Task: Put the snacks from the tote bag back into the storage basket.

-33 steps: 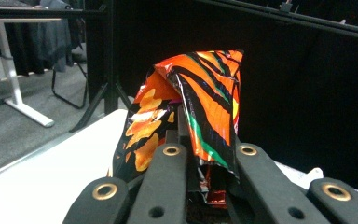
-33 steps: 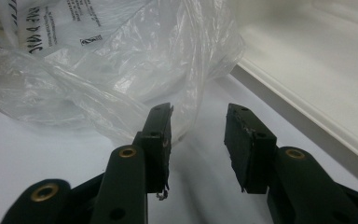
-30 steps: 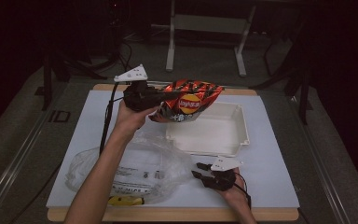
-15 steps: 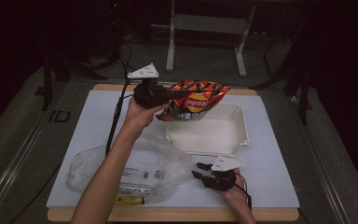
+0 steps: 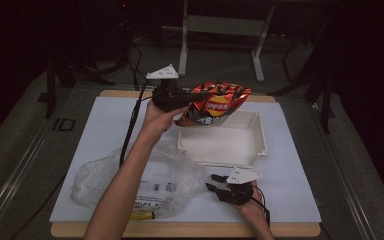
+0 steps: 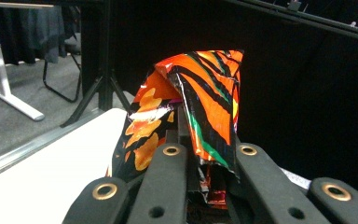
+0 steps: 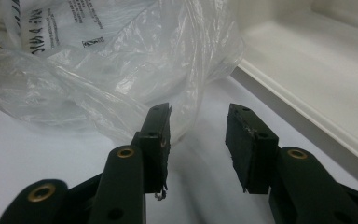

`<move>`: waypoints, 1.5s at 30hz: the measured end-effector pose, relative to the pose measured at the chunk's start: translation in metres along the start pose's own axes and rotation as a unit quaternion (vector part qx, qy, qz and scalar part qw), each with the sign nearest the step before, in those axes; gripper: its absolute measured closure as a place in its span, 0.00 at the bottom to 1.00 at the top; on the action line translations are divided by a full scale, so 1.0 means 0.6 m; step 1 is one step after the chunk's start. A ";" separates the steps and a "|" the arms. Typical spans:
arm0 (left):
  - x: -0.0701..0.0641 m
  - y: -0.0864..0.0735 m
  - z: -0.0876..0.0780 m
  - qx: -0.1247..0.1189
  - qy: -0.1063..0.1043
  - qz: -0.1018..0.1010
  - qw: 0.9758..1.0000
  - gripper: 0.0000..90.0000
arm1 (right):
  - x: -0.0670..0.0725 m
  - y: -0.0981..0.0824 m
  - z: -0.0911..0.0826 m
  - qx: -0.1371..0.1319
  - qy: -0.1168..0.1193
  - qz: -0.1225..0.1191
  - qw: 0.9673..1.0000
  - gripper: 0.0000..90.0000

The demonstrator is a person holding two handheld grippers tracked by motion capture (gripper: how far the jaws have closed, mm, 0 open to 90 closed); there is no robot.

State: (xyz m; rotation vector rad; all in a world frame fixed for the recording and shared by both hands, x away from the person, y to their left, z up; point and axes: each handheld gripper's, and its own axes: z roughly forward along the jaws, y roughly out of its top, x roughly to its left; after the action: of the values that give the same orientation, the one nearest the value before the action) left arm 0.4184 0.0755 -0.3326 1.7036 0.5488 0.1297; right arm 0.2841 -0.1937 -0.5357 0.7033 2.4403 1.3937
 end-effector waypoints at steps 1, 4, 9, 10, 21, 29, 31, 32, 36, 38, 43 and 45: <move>0.001 0.000 0.003 -0.001 -0.001 -0.002 1.000 0.98 | 0.000 0.000 0.000 -0.001 -0.001 0.000 1.000 0.67; 0.003 0.001 0.008 -0.001 -0.001 -0.003 1.000 0.98 | 0.000 0.000 -0.001 -0.002 -0.001 0.001 1.000 0.66; 0.012 -0.001 0.019 -0.005 -0.003 -0.011 1.000 0.98 | 0.000 0.000 -0.001 -0.003 -0.001 0.001 1.000 0.66; 0.014 -0.003 0.022 -0.005 -0.003 -0.012 1.000 0.98 | 0.000 0.000 -0.001 -0.003 0.000 0.001 1.000 0.66; 0.026 -0.007 0.049 0.003 -0.005 -0.018 1.000 0.98 | -0.001 0.000 -0.001 -0.002 0.003 0.001 1.000 0.66; 0.028 -0.008 0.061 0.006 -0.003 -0.019 1.000 0.98 | 0.000 0.000 -0.001 -0.002 0.004 -0.001 1.000 0.66; 0.028 -0.008 0.065 0.009 0.000 -0.019 1.000 0.98 | 0.000 0.000 0.000 0.000 0.005 -0.001 1.000 0.66; 0.028 -0.008 0.065 0.009 0.000 -0.019 1.000 0.98 | 0.000 0.000 0.000 0.000 0.006 -0.001 1.000 0.66; 0.031 -0.010 0.070 0.011 0.003 -0.021 1.000 0.98 | 0.000 0.000 0.000 0.001 0.004 -0.005 1.000 0.66; 0.034 -0.011 0.072 0.010 0.002 -0.024 1.000 0.98 | 0.000 0.000 0.000 0.000 0.004 -0.004 1.000 0.66; 0.046 -0.019 0.081 0.011 0.002 -0.034 0.999 0.98 | 0.000 0.000 0.000 0.000 0.004 -0.004 1.000 0.66; 0.048 -0.021 0.083 0.013 0.002 -0.036 0.999 0.98 | 0.000 0.000 0.000 -0.001 0.004 -0.004 1.000 0.66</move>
State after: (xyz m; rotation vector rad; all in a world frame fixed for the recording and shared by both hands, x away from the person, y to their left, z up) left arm 0.4593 0.0443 -0.3617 1.7066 0.6166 0.0759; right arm 0.2839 -0.1938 -0.5359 0.6879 2.4456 1.3979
